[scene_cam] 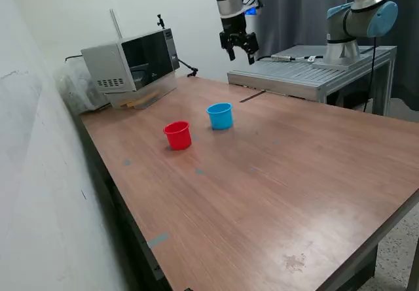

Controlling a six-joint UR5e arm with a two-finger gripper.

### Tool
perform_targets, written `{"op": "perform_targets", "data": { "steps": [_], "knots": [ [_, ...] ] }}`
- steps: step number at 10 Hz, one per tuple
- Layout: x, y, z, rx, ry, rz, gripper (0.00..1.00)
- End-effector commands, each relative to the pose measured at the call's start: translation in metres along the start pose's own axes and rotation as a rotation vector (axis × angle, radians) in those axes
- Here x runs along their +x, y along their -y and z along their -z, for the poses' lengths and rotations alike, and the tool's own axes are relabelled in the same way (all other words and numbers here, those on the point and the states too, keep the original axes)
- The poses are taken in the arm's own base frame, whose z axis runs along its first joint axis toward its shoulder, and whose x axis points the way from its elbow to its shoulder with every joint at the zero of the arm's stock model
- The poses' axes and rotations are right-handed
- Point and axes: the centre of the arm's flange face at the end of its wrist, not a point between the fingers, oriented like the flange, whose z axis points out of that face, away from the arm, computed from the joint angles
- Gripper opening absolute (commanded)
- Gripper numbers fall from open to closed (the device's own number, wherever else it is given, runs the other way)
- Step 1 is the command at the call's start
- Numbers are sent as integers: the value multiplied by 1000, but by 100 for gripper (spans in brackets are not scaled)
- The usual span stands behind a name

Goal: Place red objects in the red bin, and blue objects in the blue bin.

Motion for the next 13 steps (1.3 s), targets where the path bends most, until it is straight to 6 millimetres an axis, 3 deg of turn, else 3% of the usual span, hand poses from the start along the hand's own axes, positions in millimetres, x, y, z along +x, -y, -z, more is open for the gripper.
{"op": "perform_targets", "data": {
  "steps": [1,3,6,9,13],
  "knots": [
    [27,83,45,25,0,-32,100],
    [41,146,62,47,-3,-26,100],
    [53,197,64,133,-28,-34,100],
    [60,223,59,294,-58,-33,100],
    [54,222,65,288,-58,-42,100]
  ]
}}
